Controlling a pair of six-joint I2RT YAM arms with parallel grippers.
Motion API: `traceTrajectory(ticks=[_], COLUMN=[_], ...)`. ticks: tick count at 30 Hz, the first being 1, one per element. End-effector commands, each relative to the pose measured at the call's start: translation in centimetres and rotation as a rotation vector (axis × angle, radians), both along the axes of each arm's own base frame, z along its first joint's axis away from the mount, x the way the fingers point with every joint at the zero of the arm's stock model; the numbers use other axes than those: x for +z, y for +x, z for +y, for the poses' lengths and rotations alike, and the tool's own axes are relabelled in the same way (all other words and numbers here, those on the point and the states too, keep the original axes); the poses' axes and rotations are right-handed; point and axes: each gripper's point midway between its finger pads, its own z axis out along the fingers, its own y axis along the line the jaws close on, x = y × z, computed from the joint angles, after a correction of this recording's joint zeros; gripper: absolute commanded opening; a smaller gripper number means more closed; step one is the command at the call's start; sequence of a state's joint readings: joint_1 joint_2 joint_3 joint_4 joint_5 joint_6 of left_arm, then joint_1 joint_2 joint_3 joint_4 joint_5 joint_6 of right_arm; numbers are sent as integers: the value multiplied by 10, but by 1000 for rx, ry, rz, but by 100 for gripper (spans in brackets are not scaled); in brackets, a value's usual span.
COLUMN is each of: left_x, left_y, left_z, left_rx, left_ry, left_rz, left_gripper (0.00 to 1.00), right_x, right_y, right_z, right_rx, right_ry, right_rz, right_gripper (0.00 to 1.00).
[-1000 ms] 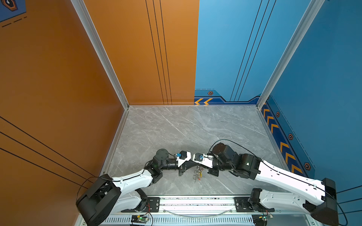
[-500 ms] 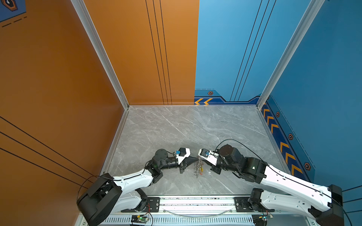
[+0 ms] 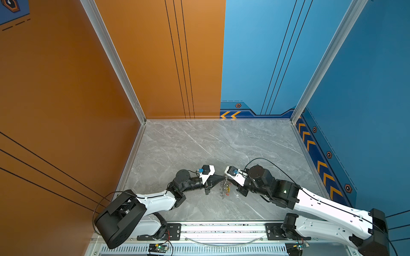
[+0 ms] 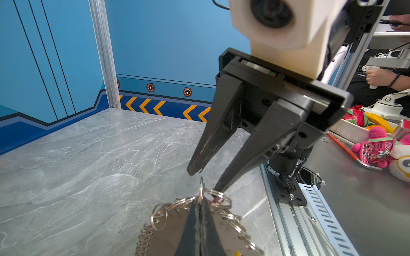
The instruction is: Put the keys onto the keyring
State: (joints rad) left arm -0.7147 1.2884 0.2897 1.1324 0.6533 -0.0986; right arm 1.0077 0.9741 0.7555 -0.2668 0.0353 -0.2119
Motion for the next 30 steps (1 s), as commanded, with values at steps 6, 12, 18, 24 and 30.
traceTrajectory(ticks=[6, 12, 18, 24, 30], left_x=[17, 21, 24, 25, 22], left_y=[-2, -1, 1, 3, 4], left_z=[-1, 0, 2, 3, 4], left_rx=[-3, 8, 21, 31, 40], left_ry=[-54, -70, -90, -109, -106], left_rz=[-46, -49, -52, -52, -50], left_gripper=[0, 0, 0, 0, 0], right_x=[-8, -20, -32, -39, -27], right_y=[5, 8, 7, -2, -11], right_z=[0, 0, -4, 3, 0], right_rx=[-31, -47, -41, 20, 54], right_ry=[2, -36, -90, -129, -106], right_rz=[5, 8, 18, 21, -14], right_gripper=[27, 29, 29, 30, 34])
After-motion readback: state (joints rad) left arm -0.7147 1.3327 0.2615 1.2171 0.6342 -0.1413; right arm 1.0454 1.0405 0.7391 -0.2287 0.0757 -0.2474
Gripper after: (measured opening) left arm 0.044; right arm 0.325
